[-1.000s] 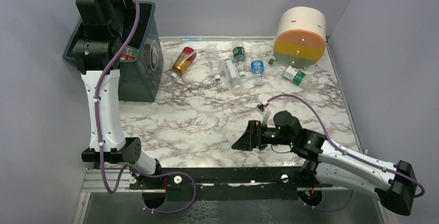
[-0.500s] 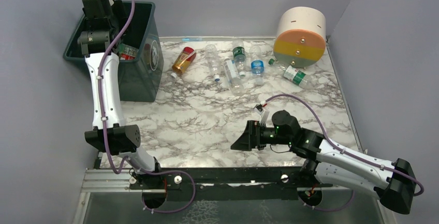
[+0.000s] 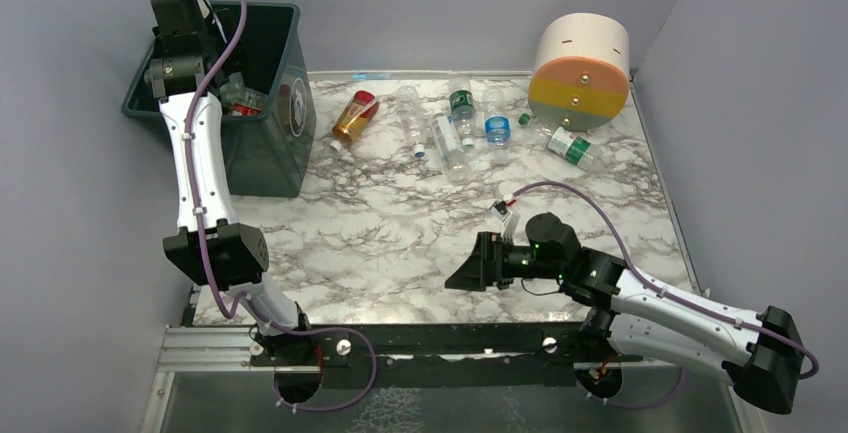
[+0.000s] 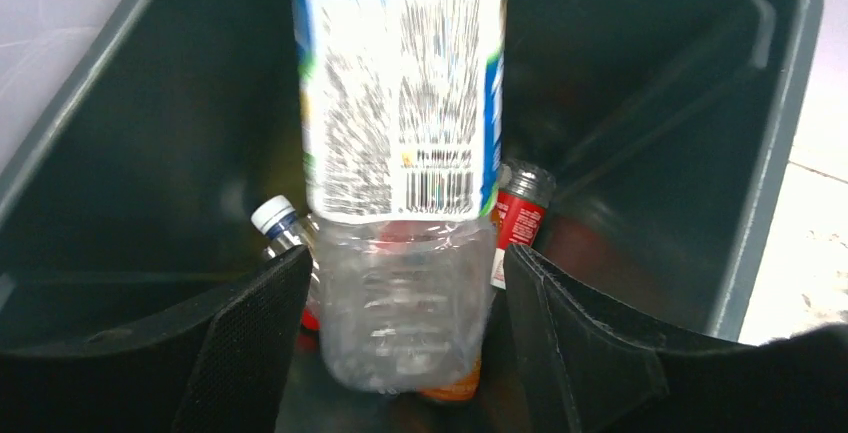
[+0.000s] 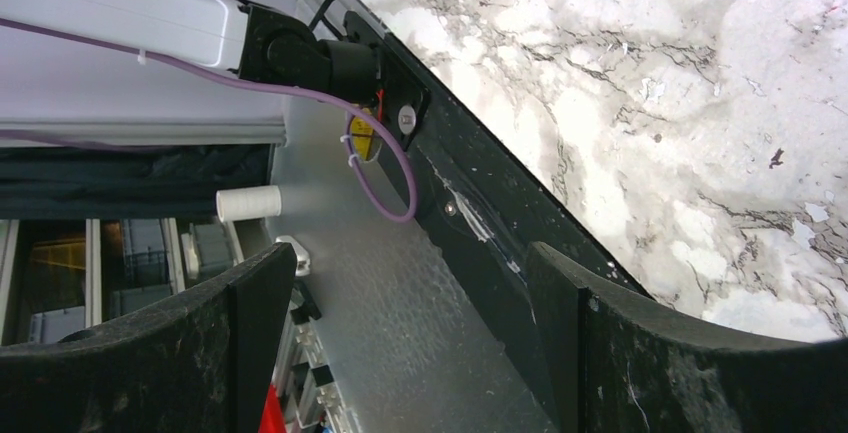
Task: Put the plastic bottles in the bin
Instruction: Place the plastic bottle in the trash bin.
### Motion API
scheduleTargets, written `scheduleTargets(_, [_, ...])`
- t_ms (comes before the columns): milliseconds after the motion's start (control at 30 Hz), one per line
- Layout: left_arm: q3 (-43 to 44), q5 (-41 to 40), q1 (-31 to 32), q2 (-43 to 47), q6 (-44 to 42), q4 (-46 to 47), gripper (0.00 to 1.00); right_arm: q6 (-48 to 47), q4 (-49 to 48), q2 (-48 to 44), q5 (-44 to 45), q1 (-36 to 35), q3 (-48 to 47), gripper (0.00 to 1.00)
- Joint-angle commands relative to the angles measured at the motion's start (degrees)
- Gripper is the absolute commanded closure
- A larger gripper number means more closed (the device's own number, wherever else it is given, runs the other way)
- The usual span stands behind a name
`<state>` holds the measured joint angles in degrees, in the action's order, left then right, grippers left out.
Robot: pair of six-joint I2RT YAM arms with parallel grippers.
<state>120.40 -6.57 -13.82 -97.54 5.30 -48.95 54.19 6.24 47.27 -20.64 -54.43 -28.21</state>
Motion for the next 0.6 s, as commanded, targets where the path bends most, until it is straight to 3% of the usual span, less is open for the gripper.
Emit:
scheduleTargets(0, [0.57, 2.83, -0.31, 0.42, 0.85, 1.58, 0.24, 0.89, -2.50, -0.44, -1.24, -0.41, 0.51, 0.12])
scheduleTargets(300, [1.16, 4.46, -0.33, 1.39, 1.80, 1.61, 0.22, 1.04, -1.84, -1.54, -1.07, -0.41, 1.05, 0.12])
scheduleTargets(567, [6.14, 22.45, 0.35, 4.49, 3.30, 2.80, 0.11, 1.27, -2.32, -1.05, -1.07, -0.41, 1.05, 0.12])
